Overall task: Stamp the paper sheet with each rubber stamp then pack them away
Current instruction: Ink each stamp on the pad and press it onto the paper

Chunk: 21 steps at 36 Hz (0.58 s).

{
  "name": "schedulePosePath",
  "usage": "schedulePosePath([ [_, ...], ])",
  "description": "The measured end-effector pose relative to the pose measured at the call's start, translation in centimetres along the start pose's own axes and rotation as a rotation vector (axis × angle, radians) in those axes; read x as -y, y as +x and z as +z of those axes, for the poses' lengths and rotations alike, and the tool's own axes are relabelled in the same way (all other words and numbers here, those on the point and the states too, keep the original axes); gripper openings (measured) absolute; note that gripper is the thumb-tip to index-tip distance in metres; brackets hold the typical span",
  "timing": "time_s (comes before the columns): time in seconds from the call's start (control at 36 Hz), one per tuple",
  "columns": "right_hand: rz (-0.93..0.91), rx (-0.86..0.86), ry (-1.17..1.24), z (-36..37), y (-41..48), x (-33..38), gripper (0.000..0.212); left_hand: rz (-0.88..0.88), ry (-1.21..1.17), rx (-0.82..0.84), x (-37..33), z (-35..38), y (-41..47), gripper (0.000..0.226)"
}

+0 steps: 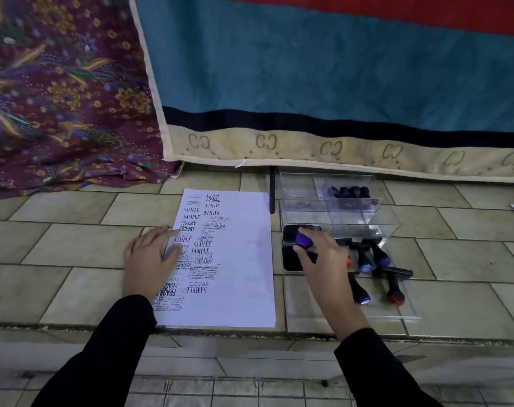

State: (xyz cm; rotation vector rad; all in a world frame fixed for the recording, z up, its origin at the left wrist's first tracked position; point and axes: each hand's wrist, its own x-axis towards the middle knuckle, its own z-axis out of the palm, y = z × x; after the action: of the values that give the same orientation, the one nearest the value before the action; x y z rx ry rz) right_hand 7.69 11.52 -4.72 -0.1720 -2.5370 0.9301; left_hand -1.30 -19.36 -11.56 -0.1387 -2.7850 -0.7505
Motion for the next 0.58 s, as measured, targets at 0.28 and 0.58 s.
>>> schedulePosePath([
  [0.28,-0.247,0.305,0.247,5.8,-3.7,8.2,0.027,0.014,0.024,-0.009,0.1,0.0,0.2,0.040],
  [0.58,-0.271,0.374,0.196,8.9,-4.5,10.3,0.026,0.007,0.023,-0.023,0.3,0.3,0.2,0.038],
])
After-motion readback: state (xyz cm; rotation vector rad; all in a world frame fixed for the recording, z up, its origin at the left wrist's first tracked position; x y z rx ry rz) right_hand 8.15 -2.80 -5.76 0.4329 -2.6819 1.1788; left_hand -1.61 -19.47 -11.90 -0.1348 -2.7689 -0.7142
